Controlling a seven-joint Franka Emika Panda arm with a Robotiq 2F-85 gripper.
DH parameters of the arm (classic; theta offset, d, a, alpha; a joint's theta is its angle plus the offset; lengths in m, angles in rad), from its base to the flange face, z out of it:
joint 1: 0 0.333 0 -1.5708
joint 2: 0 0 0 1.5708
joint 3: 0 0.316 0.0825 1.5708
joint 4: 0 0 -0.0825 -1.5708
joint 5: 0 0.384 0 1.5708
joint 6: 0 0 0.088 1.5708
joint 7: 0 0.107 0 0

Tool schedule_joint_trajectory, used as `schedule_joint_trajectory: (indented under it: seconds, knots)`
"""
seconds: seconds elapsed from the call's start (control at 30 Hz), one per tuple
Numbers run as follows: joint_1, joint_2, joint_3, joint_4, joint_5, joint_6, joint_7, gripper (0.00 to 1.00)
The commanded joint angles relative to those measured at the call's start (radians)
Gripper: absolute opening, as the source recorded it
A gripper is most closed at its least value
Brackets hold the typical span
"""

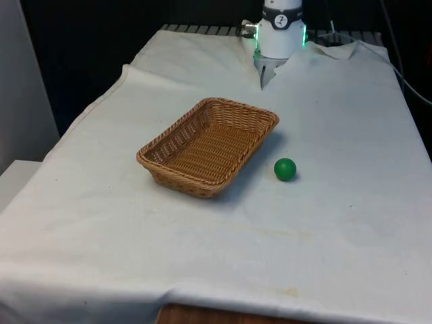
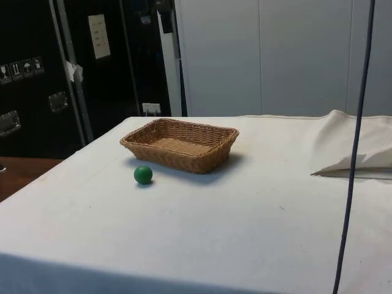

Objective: Pick up the ball and place it into the basket.

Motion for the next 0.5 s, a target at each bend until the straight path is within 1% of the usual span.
schedule_joint_trajectory:
  seconds: [0.0, 0.07, 0.17, 0.27, 0.3, 0.33, 0.37, 0.47]
  knots:
    - [0.000, 0.000, 0.001, 0.000, 0.000, 0.000, 0.002, 1.00]
    - [0.003, 0.002, 0.004, 0.001, -0.005, 0.001, 0.015, 1.00]
    - [0.004, 0.003, 0.008, 0.000, -0.006, 0.003, 0.021, 1.00]
    - [0.004, 0.007, 0.013, -0.005, -0.004, 0.015, 0.027, 1.00]
    - [0.005, 0.010, 0.018, -0.010, -0.003, 0.029, 0.031, 1.00]
    - [0.002, 0.011, 0.017, -0.004, 0.000, 0.012, 0.023, 1.00]
    - [0.006, 0.012, 0.020, -0.013, -0.003, 0.037, 0.033, 1.00]
    - [0.007, 0.016, 0.030, -0.025, -0.002, 0.065, 0.040, 1.00]
